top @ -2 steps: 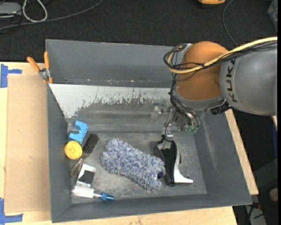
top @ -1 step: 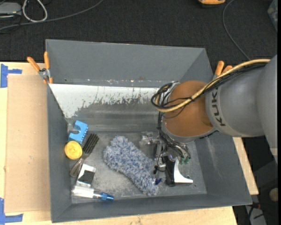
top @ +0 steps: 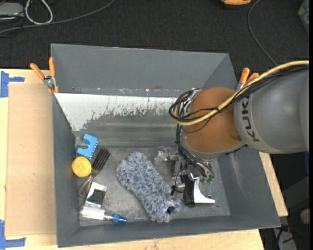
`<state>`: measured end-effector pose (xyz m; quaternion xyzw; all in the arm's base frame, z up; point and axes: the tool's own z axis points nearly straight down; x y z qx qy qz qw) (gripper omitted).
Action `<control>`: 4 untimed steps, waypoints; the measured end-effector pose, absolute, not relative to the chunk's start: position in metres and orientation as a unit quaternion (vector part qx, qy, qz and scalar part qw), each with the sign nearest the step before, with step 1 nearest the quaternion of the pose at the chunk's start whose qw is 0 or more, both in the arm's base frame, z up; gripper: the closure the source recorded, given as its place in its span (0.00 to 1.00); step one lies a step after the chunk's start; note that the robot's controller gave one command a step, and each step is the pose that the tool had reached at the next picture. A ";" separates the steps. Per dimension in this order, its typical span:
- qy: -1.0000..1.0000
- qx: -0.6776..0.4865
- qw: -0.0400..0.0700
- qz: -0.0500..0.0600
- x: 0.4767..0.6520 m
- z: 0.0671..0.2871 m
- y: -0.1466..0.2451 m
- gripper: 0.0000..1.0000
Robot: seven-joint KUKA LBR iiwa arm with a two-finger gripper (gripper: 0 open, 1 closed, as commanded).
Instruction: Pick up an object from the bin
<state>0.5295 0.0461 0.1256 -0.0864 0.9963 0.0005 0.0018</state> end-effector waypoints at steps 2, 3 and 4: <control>0.996 -0.089 0.006 0.001 0.517 0.070 0.029 0.00; 0.995 -0.095 0.002 0.001 0.532 0.069 0.033 1.00; 0.996 -0.095 0.002 0.001 0.532 0.070 0.033 1.00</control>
Offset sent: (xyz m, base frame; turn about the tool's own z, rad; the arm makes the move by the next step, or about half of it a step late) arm -0.0127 -0.0185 -0.0556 -0.0038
